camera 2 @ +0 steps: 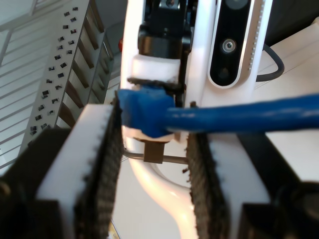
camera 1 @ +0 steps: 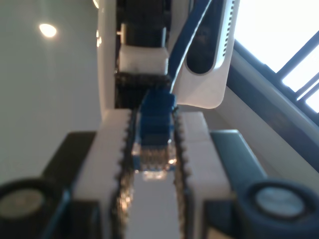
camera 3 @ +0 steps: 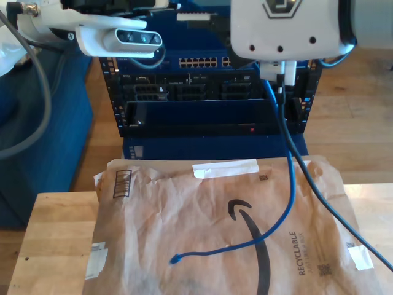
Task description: Grab the cable and plug it in
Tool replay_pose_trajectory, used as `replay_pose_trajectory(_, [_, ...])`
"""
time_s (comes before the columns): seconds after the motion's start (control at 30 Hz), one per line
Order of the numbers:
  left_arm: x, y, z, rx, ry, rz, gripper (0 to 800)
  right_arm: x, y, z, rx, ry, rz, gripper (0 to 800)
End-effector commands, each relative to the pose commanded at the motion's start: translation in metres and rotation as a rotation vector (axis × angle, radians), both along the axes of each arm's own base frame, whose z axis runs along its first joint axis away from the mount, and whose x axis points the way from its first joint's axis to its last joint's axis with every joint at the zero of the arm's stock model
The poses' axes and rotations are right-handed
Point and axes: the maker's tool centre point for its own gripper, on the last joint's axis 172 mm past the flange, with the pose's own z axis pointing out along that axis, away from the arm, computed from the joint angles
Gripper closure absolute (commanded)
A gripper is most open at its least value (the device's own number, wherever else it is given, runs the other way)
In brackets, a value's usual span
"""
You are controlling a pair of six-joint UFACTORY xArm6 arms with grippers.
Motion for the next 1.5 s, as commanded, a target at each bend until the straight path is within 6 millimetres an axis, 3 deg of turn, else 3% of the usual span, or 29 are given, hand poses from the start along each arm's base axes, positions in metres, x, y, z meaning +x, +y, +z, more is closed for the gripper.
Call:
replay_pose_trajectory(0.4, [-0.005, 0.001, 0.003, -0.003, -0.011, -0.011, 738, 0.001, 0.002, -0.006, -0.006, 0.009, 0.003, 570])
replay_pose_trajectory(0.53, [-0.005, 0.001, 0.003, -0.003, -0.01, -0.011, 726, 0.001, 0.002, -0.004, -0.001, 0.008, 0.001, 641])
replay_pose_trajectory(0.6, [-0.005, 0.001, 0.002, -0.006, -0.01, -0.01, 654, 0.001, 0.001, -0.004, 0.0, 0.008, -0.002, 711])
replay_pose_trajectory(0.73, [-0.004, 0.001, 0.001, -0.008, -0.01, -0.007, 371, 0.002, 0.001, -0.004, 0.007, 0.011, -0.006, 774])
replay_pose_trajectory(0.77, [-0.004, 0.001, 0.001, -0.008, -0.01, -0.007, 336, 0.002, 0.001, -0.004, 0.007, 0.011, -0.006, 781])
replay_pose_trajectory(0.8, [-0.004, 0.001, 0.001, -0.007, -0.009, -0.006, 262, 0.002, 0.001, -0.004, 0.01, 0.013, -0.005, 784])
replay_pose_trajectory(0.87, [-0.001, 0.0, 0.0, -0.009, -0.02, 0.008, 18, 0.002, 0.001, -0.004, 0.019, 0.025, -0.01, 787])
replay_pose_trajectory(0.97, [0.002, -0.001, 0.003, -0.021, -0.069, 0.038, 1, 0.008, -0.003, -0.005, 0.039, 0.061, -0.041, 793])
replay_pose_trajectory(1.07, [0.019, -0.002, -0.002, 0.045, -0.081, 0.132, 1, 0.028, -0.023, -0.001, 0.06, 0.039, -0.118, 798])
replay_pose_trajectory(1.17, [0.039, 0.015, -0.028, 0.224, -0.111, 0.228, 1, 0.05, -0.048, -0.024, 0.063, 0.07, -0.203, 798])
replay_pose_trajectory(1.27, [0.05, 0.03, -0.08, 0.431, -0.135, 0.268, 0, 0.066, -0.077, -0.047, 0.058, 0.072, -0.29, 798])
replay_pose_trajectory(1.33, [0.046, 0.042, -0.106, 0.505, -0.18, 0.259, 0, 0.069, -0.098, -0.053, 0.044, 0.024, -0.349, 798])
replay_pose_trajectory(1.43, [0.032, 0.078, -0.156, 0.712, -0.16, 0.218, 0, 0.069, -0.132, -0.067, 0.017, -0.054, -0.439, 798])
replay_pose_trajectory(1.5, [0.016, 0.098, -0.174, 0.836, -0.188, 0.187, 0, 0.068, -0.151, -0.082, 0.016, -0.087, -0.495, 794])
